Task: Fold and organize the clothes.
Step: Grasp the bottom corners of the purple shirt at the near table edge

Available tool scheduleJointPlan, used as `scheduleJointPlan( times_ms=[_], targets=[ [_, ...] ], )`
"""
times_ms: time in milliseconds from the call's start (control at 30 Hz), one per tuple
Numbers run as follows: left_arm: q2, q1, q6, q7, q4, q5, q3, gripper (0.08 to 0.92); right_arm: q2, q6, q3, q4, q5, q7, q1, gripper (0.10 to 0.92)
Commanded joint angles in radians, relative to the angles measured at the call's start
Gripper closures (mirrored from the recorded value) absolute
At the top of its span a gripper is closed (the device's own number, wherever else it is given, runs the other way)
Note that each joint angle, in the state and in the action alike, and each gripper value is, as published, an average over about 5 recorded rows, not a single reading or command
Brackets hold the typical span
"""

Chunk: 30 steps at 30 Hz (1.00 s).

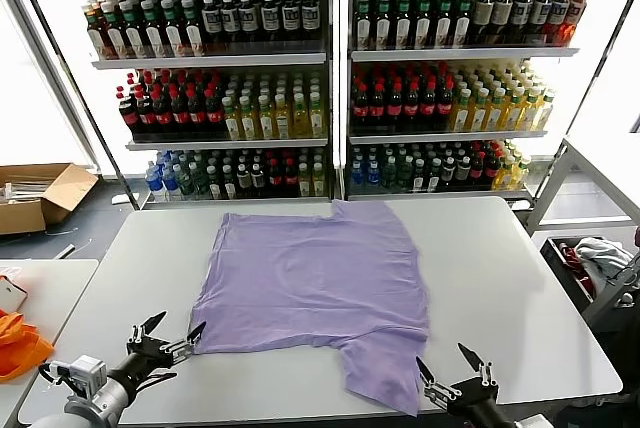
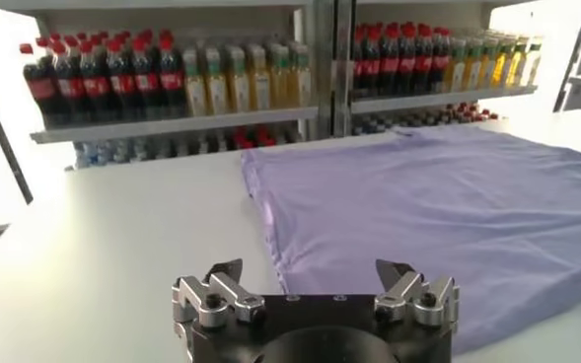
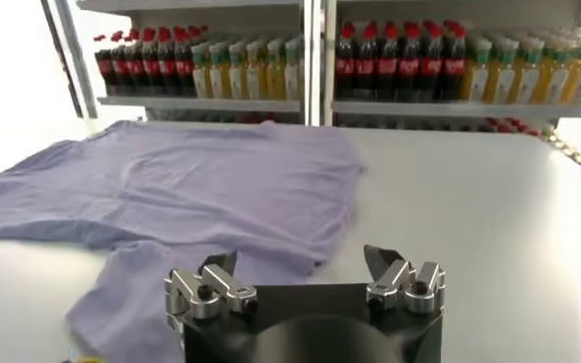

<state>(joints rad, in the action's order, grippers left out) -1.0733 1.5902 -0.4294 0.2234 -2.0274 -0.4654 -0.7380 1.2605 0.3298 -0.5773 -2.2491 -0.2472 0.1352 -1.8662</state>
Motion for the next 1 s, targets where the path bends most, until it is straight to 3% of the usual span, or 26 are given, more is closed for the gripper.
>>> scheduleJointPlan(
  times_ms=[33, 300, 533, 833, 1000],
  targets=[
    [0.019, -0.01, -0.047, -0.032, 0.052, -0.044, 0.062, 0.177, 0.014, 0.026, 0.075, 0.003, 0.026, -0.029, -0.042, 0.203],
    [0.0, -0.024, -0.066, -0.04, 0.065, -0.071, 0.068, 0.177, 0.031, 0.026, 0.109, 0.056, 0.118, -0.034, -0.035, 0.227],
    [-0.004, -0.009, -0.067, -0.043, 0.076, -0.053, 0.08, 0.197, 0.041, 0.007, 0.102, 0.085, 0.12, -0.032, -0.037, 0.414],
    [-0.013, -0.005, -0.063, -0.044, 0.072, -0.043, 0.077, 0.441, 0.048, -0.014, 0.116, 0.066, 0.115, -0.018, -0.03, 0.674],
    [-0.025, 0.016, -0.08, -0.056, 0.005, -0.04, 0.067, 0.589, 0.04, -0.033, 0.105, 0.065, 0.11, -0.003, -0.013, 0.821]
  ],
)
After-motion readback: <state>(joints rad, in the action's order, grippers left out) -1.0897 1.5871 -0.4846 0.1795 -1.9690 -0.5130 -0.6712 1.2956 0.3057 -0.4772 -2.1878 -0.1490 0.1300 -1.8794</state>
